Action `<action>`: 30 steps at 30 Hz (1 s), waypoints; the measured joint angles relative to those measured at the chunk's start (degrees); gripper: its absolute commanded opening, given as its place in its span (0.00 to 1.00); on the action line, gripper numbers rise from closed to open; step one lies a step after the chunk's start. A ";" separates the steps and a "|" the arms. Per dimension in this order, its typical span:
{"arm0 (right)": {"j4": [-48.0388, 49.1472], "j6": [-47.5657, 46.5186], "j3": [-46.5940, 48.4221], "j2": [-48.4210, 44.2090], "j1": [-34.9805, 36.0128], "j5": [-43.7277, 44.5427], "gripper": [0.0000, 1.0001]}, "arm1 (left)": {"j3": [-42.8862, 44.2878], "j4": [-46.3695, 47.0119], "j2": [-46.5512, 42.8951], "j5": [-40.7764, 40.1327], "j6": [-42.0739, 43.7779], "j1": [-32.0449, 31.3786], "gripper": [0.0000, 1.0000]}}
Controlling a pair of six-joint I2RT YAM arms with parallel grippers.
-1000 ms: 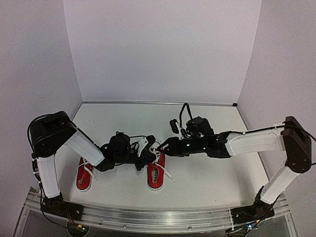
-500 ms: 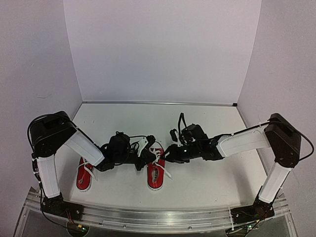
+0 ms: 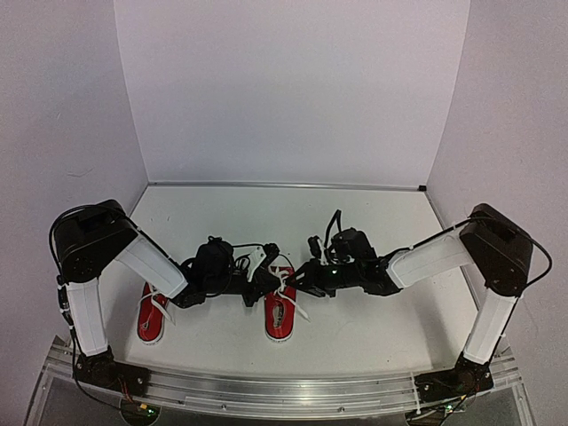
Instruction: Tie the shoes
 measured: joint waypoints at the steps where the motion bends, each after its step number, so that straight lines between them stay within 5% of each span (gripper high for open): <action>1: 0.41 0.41 -0.18 0.03 0.00 -0.12 0.26 | 0.00 0.00 0.00 0.07 0.01 0.01 0.00; 30: 6.27 4.15 -0.66 2.83 -0.04 -2.75 0.15 | 0.00 -0.08 0.00 0.44 0.11 0.07 0.00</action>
